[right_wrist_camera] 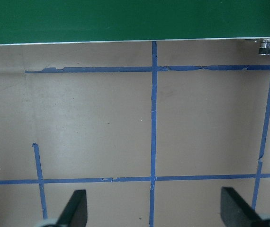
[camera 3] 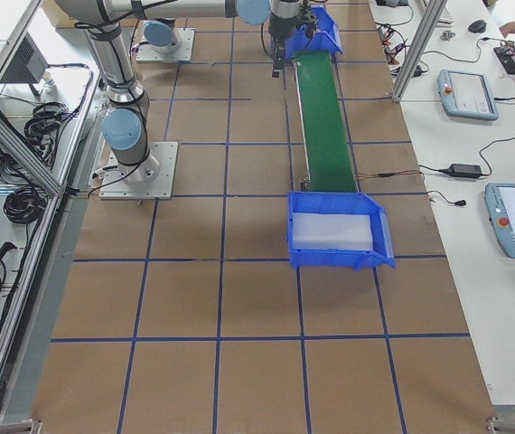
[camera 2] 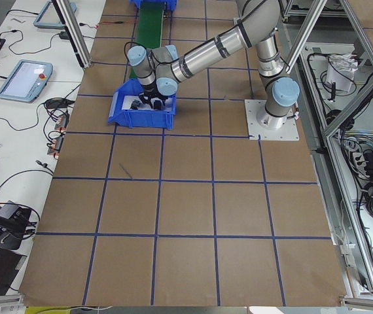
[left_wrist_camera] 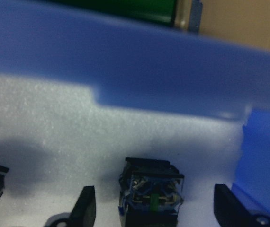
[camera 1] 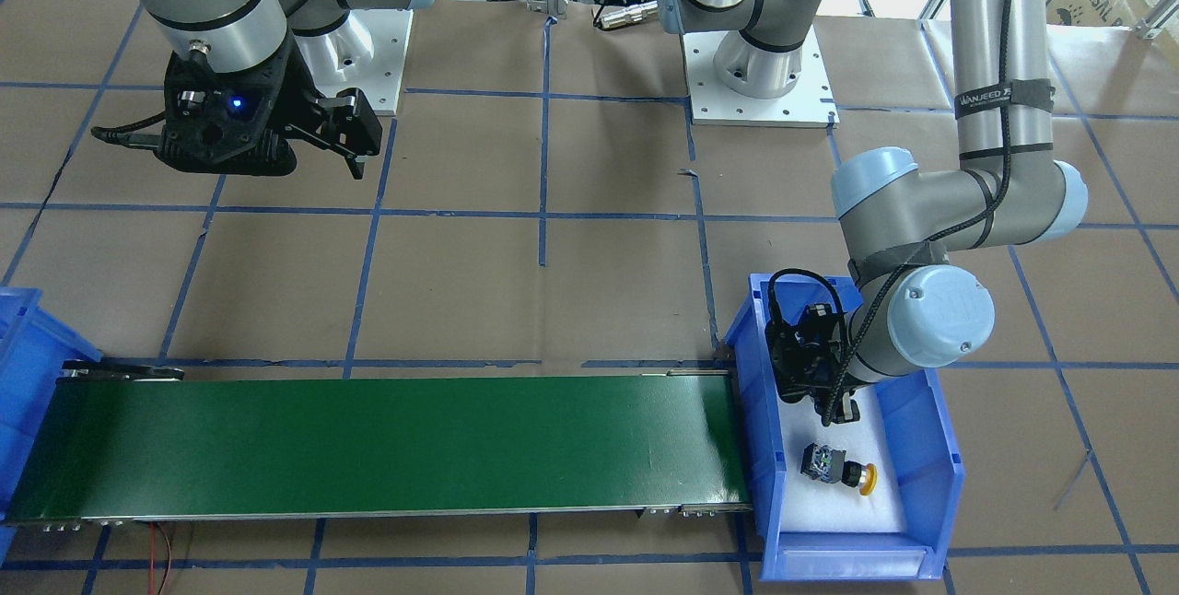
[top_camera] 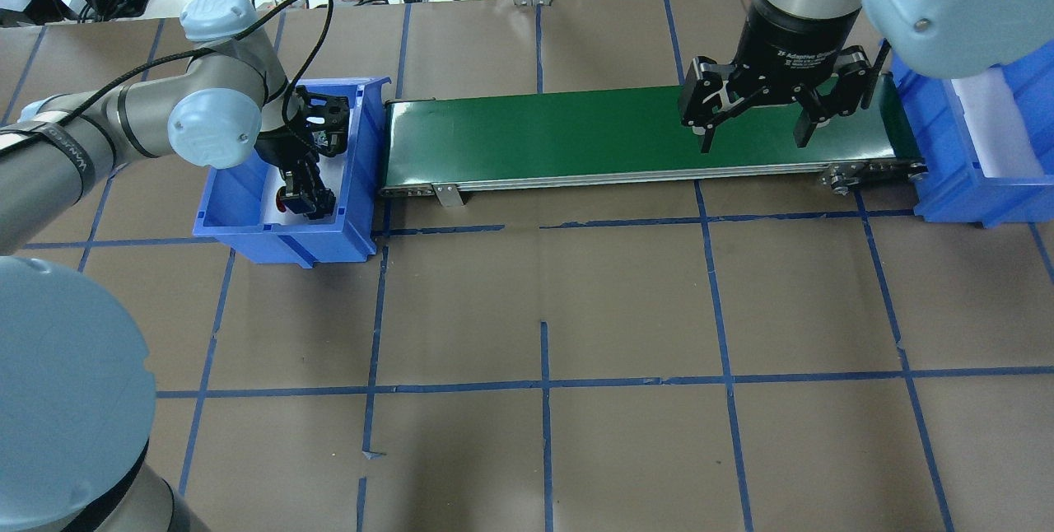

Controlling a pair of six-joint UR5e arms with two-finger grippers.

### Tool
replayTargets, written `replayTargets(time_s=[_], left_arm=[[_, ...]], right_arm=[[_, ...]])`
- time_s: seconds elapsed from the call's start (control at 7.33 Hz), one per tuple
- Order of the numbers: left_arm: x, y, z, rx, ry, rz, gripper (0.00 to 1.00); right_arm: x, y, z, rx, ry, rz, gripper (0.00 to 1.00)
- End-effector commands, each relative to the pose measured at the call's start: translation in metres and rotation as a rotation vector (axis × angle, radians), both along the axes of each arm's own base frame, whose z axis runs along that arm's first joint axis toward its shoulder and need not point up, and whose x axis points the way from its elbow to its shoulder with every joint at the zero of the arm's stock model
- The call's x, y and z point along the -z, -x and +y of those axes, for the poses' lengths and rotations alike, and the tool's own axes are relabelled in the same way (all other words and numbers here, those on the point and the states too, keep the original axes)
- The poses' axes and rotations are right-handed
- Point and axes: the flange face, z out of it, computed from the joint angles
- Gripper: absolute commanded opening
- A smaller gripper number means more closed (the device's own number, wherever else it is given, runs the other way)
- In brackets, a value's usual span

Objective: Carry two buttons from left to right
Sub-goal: 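Grasp the red-capped button with the left gripper and lift it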

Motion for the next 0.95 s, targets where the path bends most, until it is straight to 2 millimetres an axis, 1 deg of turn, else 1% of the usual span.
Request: replayTargets(time_s=[0.0,0.27,0.41,0.55,0.68,0.82], left_arm=[[-0.019,0.001,-0.006,-0.005,0.038,-0.012,0.13],[-0.072,0.006,-0.009,-0.057,0.125,-0.028,0.13],[-0.092,0.011,-0.015,-0.113,0.166,-0.032,0.13],[-0.115,0.014,-0.025,-0.199,0.2,-0.048,0.13],[-0.134,0.042,-0.025,-0.247,0.137,-0.055,0.13],[-0.151,0.072,-0.032,-0.373,0.134,-0.077,0.12]], right_arm=[[0.0,0.0,0.0,-0.001,-0.002,0.003,1.0],[-0.001,0.0,0.0,-0.001,0.003,0.001,1.0],[-0.001,0.0,-0.001,-0.001,0.003,0.001,1.0],[0.0,0.0,0.0,-0.001,0.0,0.003,1.0],[-0.001,0.0,0.0,-0.001,0.001,0.001,1.0],[-0.001,0.0,0.0,-0.001,0.003,0.003,1.0]])
